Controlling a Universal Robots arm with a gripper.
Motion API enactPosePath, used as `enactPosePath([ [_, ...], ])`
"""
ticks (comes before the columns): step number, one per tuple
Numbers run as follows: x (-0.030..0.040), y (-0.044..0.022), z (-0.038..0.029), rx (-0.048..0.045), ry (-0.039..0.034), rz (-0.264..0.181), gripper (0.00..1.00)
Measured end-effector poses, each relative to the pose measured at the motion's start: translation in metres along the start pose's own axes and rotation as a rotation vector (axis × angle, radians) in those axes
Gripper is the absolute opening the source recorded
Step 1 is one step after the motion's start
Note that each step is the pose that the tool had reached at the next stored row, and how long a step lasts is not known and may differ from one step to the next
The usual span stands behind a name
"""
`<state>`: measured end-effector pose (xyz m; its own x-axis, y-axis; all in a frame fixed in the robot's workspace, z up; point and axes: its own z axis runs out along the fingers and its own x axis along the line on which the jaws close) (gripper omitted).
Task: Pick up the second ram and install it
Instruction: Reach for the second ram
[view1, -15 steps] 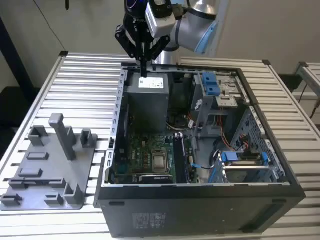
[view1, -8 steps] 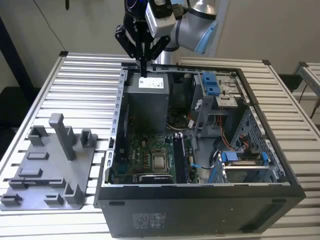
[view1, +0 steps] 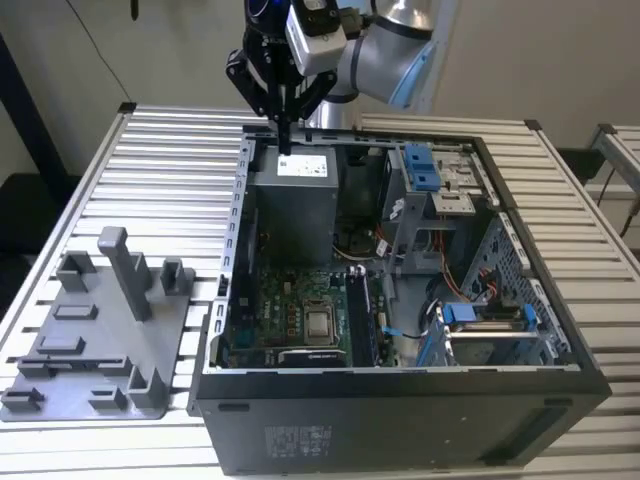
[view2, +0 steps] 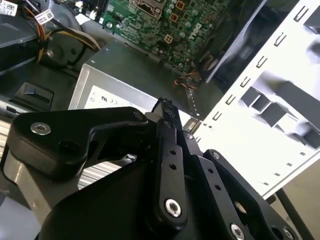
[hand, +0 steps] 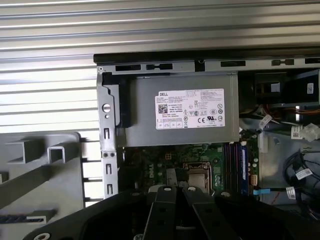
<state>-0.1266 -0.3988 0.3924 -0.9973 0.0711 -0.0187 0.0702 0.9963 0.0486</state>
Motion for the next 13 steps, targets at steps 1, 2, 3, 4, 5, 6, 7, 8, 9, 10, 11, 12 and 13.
enactPosePath([
  [1, 0.0018, -0.0001, 0.0001, 0.0000, 0.0001, 0.000, 0.11],
  [2, 0.0036, -0.0003, 0.0001, 0.0000, 0.0002, 0.000, 0.11],
  [3, 0.0056, -0.0004, 0.0002, 0.0000, 0.0003, 0.000, 0.11],
  [4, 0.0072, -0.0005, 0.0003, 0.0000, 0.0005, 0.000, 0.11],
  [5, 0.0091, -0.0007, 0.0004, 0.0000, 0.0007, 0.000, 0.11],
  [6, 0.0108, -0.0008, 0.0005, 0.0000, 0.0009, 0.000, 0.11],
  [7, 0.0123, -0.0009, 0.0007, -0.0001, 0.0012, 0.000, 0.11],
  [8, 0.0137, -0.0010, 0.0009, 0.0000, 0.0018, 0.000, 0.11],
  [9, 0.0150, -0.0011, 0.0012, 0.0001, 0.0033, 0.000, 0.11],
  [10, 0.0165, -0.0013, 0.0016, 0.0006, 0.0059, 0.000, 0.11],
  [11, 0.0189, -0.0015, 0.0021, 0.0013, 0.0082, 0.000, 0.11],
  [12, 0.0219, -0.0017, 0.0028, 0.0018, 0.0100, 0.000, 0.11],
  [13, 0.0249, -0.0020, 0.0034, 0.0024, 0.0117, 0.001, 0.11],
])
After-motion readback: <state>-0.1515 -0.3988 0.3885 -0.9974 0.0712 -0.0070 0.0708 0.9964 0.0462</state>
